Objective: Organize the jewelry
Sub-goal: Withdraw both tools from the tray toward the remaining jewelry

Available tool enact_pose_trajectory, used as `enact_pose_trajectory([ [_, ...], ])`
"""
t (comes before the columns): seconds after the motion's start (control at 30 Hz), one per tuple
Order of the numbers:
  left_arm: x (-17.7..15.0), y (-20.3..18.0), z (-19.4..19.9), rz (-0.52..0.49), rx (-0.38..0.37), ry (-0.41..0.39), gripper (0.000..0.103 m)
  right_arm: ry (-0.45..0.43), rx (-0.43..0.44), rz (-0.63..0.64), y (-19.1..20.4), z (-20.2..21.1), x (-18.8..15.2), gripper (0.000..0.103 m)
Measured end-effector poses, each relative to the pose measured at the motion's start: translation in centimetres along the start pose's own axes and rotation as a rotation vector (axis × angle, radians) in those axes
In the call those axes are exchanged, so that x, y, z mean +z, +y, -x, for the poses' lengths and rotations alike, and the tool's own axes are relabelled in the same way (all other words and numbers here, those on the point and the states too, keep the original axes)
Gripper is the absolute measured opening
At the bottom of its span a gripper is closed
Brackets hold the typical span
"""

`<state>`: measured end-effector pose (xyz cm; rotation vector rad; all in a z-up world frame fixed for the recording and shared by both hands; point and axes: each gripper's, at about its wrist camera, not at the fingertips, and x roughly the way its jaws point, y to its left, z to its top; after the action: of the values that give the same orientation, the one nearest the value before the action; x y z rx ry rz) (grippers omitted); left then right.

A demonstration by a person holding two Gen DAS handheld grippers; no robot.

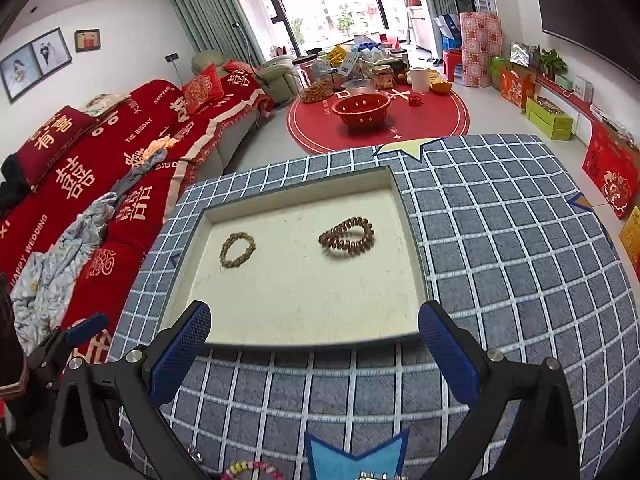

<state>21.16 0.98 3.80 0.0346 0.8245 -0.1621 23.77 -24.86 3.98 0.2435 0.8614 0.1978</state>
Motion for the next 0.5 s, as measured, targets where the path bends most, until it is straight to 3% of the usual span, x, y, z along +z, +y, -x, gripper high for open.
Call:
enact_pose_trajectory([
  [0.17, -3.1, -0.1, 2.3, -0.05, 0.058, -0.025, 0.103, 0.036, -0.026, 0.02, 0.0, 1.6, -1.9, 0.103],
  [0.5, -8.8, 0.5, 4.0, -0.051, 0.018, 0.042, 0.103, 0.067, 0.004, -0.045, -1.2, 5.4, -7.4, 0.103],
])
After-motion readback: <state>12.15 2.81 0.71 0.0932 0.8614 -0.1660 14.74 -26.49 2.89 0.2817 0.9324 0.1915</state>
